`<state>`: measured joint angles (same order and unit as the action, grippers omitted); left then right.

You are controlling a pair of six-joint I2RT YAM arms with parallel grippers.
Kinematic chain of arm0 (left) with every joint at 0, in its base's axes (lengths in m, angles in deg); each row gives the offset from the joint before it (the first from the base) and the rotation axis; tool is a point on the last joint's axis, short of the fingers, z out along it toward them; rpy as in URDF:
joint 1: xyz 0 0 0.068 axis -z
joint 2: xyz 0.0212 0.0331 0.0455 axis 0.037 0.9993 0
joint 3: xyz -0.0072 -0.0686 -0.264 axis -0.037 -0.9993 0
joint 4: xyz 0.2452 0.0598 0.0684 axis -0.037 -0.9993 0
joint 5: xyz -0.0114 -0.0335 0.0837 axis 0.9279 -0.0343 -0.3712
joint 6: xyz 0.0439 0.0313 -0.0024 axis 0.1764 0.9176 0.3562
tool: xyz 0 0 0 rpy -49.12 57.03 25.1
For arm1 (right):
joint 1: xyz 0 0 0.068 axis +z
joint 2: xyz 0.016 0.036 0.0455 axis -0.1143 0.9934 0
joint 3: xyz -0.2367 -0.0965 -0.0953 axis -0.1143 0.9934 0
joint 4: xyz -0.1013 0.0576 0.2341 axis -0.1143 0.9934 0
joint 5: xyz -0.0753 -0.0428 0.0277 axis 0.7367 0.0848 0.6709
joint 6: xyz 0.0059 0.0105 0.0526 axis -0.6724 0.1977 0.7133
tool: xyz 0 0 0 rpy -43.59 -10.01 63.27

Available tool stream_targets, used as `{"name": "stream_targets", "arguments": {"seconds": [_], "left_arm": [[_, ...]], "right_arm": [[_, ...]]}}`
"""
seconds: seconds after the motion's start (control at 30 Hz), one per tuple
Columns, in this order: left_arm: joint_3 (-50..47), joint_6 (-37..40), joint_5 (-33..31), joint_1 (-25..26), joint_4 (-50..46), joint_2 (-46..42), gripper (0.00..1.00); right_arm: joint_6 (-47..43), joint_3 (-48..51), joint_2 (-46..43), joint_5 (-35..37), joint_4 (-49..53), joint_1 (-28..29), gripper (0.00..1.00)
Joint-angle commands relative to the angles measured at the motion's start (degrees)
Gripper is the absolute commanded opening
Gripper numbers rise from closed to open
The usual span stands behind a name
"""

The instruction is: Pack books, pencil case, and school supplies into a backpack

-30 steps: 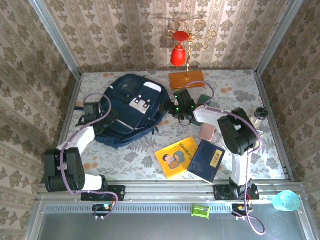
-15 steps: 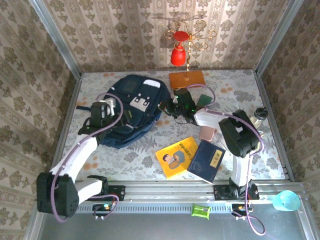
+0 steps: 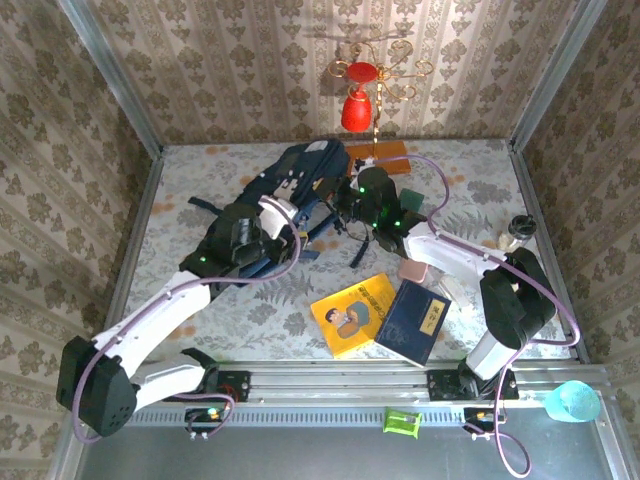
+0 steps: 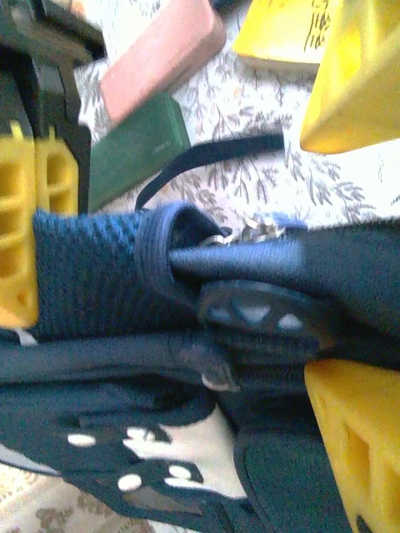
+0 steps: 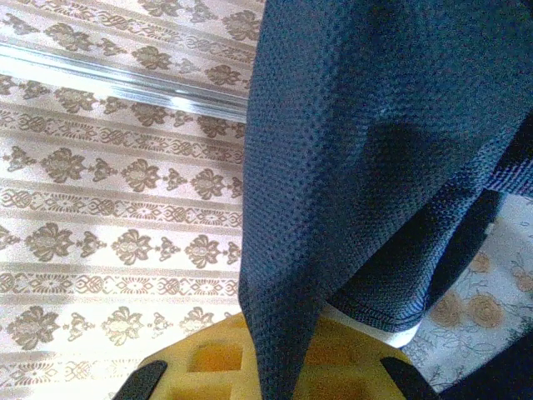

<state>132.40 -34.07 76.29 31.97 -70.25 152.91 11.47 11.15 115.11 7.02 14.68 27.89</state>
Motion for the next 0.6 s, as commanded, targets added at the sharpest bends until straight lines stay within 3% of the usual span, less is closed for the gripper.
{"name": "stream_targets", "arguments": {"seconds": [0.0,0.2,0.3,0.4,0.57], "left_arm": [[0.69,5.39,-4.79,-0.23,-0.19,1.16,0.55],[0.47,4.75,-0.34,-1.45,-0.19,2.6,0.19],[-0.05,3.49,4.22,-2.97,1.02,1.58,0.07],[-2.42,1.77,9.64,-4.96,6.15,0.13,0.0],[-5.33,-1.05,20.92,-10.22,15.19,0.42,0.0]], "right_arm": [[-0.94,-0.66,-3.95,3.47,-4.53,0.44,0.02],[-3.87,-0.66,-5.37,3.26,-2.09,0.39,0.03],[-8.19,0.98,-7.46,3.41,1.64,-0.19,0.12],[-11.68,3.62,-9.21,0.64,6.4,-2.43,0.41],[-16.18,6.54,-9.65,-16.25,9.48,-6.77,0.83]]}}
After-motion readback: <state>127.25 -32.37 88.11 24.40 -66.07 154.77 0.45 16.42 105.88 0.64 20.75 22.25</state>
